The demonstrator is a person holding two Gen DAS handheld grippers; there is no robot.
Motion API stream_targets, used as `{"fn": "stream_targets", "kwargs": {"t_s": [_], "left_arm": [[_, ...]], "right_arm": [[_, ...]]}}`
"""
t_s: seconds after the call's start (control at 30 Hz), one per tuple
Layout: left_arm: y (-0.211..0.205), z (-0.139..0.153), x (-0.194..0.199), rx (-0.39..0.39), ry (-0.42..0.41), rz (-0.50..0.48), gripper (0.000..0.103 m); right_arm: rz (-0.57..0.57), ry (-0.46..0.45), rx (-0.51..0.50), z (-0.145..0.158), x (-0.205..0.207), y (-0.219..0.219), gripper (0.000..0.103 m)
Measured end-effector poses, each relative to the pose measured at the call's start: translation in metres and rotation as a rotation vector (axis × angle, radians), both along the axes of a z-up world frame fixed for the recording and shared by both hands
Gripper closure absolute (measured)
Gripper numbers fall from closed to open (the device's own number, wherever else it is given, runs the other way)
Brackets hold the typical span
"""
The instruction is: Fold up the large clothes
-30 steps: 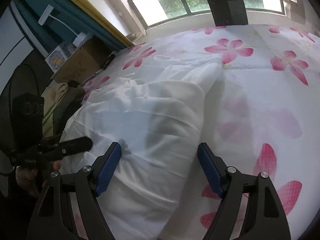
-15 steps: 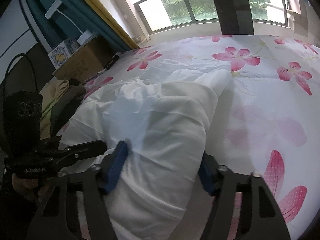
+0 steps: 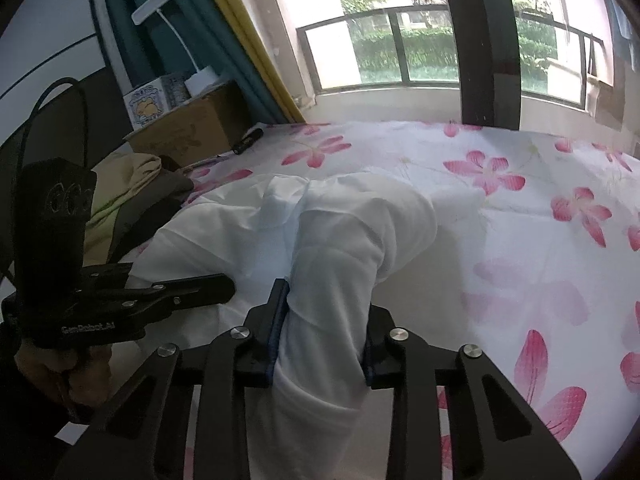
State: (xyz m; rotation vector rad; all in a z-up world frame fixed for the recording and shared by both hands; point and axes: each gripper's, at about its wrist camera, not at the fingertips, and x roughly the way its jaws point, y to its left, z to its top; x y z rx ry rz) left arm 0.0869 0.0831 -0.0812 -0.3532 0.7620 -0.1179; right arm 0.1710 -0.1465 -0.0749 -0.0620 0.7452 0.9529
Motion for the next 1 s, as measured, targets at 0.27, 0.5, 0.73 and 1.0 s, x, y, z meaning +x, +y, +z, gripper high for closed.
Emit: {"fn": "stream_targets", "kwargs": {"t_s": [0.27,0.5,0.73,1.0], "left_arm": [[0.004,0.017,-0.01,0.012,-0.057,0.007,0.085],[0.009,0.027,-0.013,0.025,-0.095,0.019,0.089],[0.022,-0.001,-0.001,0.035,0.064,0.082,0.041],[0.027,-0.017,0.004,0.021,0.08,0.063,0.014]], "right_arm": [[0.022,-0.053,0.02,0.019,-0.009,0.003,0.076],[0.041,-0.101,0.032,0.037,-0.018,0.013,0.079],[0.006,-0.043,-0.006,0.02,-0.008,0.009,0.079],[-0.029,0.064,0.0,0.0,0.011,-0.004,0.07]]}}
